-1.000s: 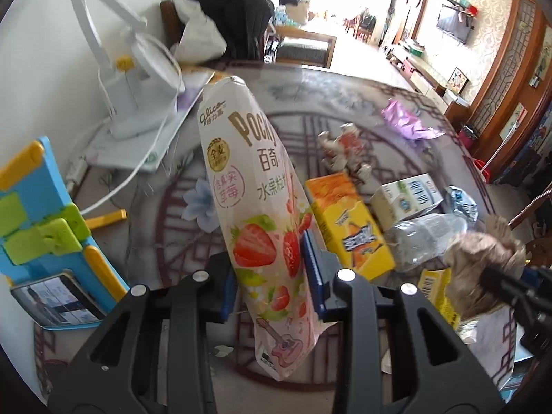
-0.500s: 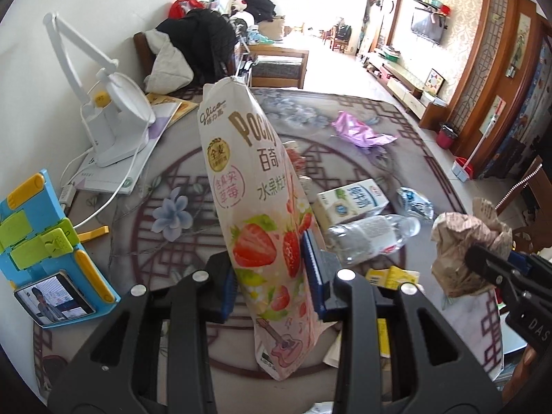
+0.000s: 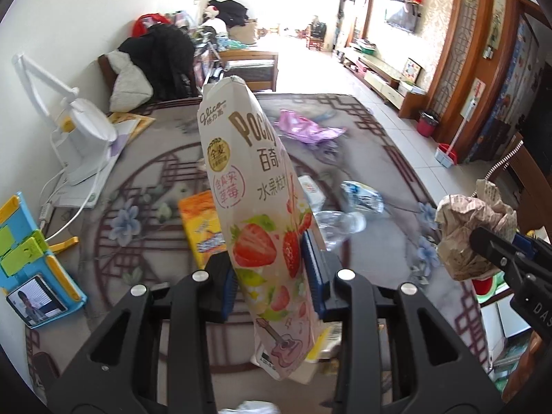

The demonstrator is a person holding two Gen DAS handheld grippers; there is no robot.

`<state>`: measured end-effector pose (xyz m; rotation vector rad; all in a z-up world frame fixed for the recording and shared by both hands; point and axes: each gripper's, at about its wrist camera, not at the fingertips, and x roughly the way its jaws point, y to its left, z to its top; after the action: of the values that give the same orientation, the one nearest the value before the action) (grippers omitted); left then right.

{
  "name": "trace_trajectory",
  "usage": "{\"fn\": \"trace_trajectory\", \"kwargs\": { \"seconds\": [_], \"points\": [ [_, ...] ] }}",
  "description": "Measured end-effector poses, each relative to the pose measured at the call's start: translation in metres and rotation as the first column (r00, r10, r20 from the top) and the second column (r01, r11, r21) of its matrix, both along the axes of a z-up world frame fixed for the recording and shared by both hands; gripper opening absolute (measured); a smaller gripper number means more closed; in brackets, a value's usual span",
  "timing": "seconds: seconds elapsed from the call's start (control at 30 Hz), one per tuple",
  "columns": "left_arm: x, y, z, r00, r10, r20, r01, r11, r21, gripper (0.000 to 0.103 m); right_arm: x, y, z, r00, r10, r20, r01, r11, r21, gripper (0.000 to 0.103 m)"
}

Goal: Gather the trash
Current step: 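Carry the crumpled newspaper in the right tool over the red bin and release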

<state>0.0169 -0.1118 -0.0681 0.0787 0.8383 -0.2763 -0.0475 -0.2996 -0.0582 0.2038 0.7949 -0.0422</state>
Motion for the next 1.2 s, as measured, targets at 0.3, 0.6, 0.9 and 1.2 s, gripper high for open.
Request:
{"fn": "trace_trajectory", "kwargs": {
  "seconds": [0.3, 0.6, 0.9, 1.2],
  "points": [
    [-0.012, -0.067, 0.002, 0.997, -0.072, 0.005, 0.072, 0.997, 0.001, 0.033, -0.018, -0.063, 0.0, 0.998, -0.062, 0.005, 0.062, 0.998, -0.006, 0.038],
    [-0.019, -0.128, 0.002, 0.993, -0.121, 0.005, 0.121, 0.993, -0.004, 0.033, -0.029, -0.12, -0.007, 0.994, -0.113, -0.008, 0.113, 0.994, -0.003, 0.038],
    [-0.025, -0.181, -0.003, 0.986, -0.165, -0.026, 0.165, 0.986, -0.014, 0.033, -0.032, -0.181, -0.026, 0.982, -0.186, -0.045, 0.185, 0.982, -0.022, 0.038],
    [-0.024, -0.207, -0.01, 0.982, -0.183, -0.051, 0.182, 0.983, -0.013, 0.033, -0.035, -0.255, -0.056, 0.944, -0.312, -0.111, 0.305, 0.949, -0.079, 0.038]
  ]
}}
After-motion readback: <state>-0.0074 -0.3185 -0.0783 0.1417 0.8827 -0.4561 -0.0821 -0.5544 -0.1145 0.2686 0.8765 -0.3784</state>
